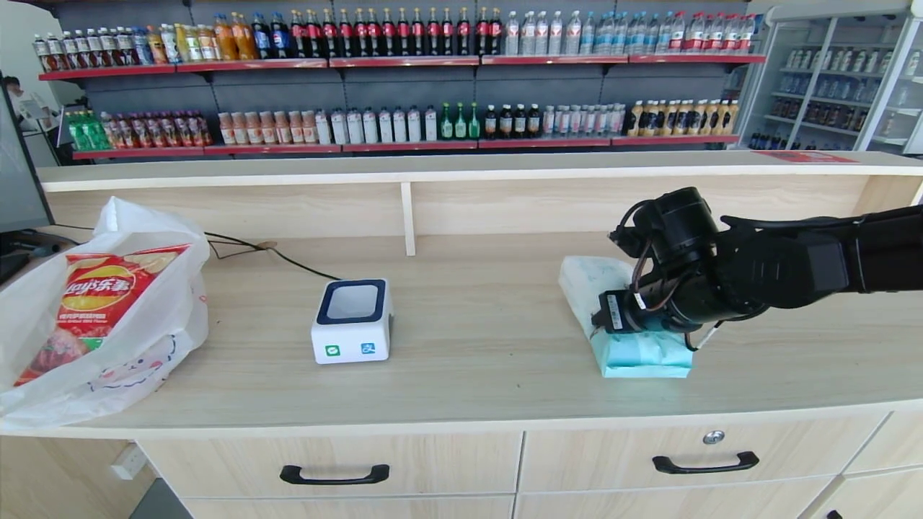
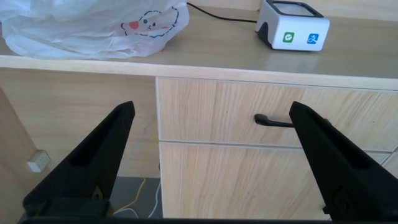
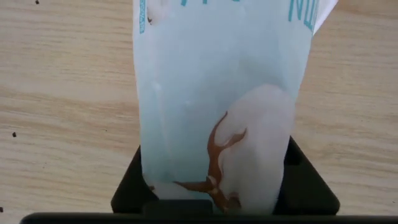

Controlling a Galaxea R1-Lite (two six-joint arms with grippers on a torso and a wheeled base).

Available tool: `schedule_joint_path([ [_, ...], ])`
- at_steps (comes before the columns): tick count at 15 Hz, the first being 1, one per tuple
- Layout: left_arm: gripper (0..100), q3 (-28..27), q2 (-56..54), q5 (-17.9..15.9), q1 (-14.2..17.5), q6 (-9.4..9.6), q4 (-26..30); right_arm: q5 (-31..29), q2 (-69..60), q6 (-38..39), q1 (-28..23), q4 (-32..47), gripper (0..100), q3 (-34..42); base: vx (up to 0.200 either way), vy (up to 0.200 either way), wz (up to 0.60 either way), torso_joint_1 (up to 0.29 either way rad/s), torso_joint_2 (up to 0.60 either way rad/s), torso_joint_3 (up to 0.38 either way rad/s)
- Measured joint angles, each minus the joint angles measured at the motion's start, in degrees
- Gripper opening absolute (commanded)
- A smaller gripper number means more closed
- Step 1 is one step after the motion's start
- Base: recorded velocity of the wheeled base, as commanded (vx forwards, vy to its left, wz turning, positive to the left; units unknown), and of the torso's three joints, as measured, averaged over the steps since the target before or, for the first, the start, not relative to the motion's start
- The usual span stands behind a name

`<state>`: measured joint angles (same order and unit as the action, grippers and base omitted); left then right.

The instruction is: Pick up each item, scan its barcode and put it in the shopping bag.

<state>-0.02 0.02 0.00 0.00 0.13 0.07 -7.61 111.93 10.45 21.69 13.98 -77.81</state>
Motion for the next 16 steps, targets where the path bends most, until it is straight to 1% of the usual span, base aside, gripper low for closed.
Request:
schedule_joint_path([
  [3,100,0.0,0.0,0.0,0.0,-0.02,0.0,0.0,-0.59,-0.07,0.05,0.44,0,-0.9,0.0,0.0,0.0,0.0,0.0,0.0],
  [8,100,-0.02,0.0,0.0,0.0,0.0,0.0,-2.16,-4.05,-1.19,0.13,0.73,0,-2.51,0.0,0.0,0.0,0.0,0.0,0.0],
  [13,100,-0.02,0.0,0.0,0.0,-0.02,0.0,-4.84,-11.17,-1.54,2.26,0.77,0,-2.39,0.0,0.0,0.0,0.0,0.0,0.0],
  [16,100,0.0,0.0,0.0,0.0,0.0,0.0,-7.0,-16.81,-1.52,4.24,0.79,0,0.22,0.0,0.0,0.0,0.0,0.0,0.0],
])
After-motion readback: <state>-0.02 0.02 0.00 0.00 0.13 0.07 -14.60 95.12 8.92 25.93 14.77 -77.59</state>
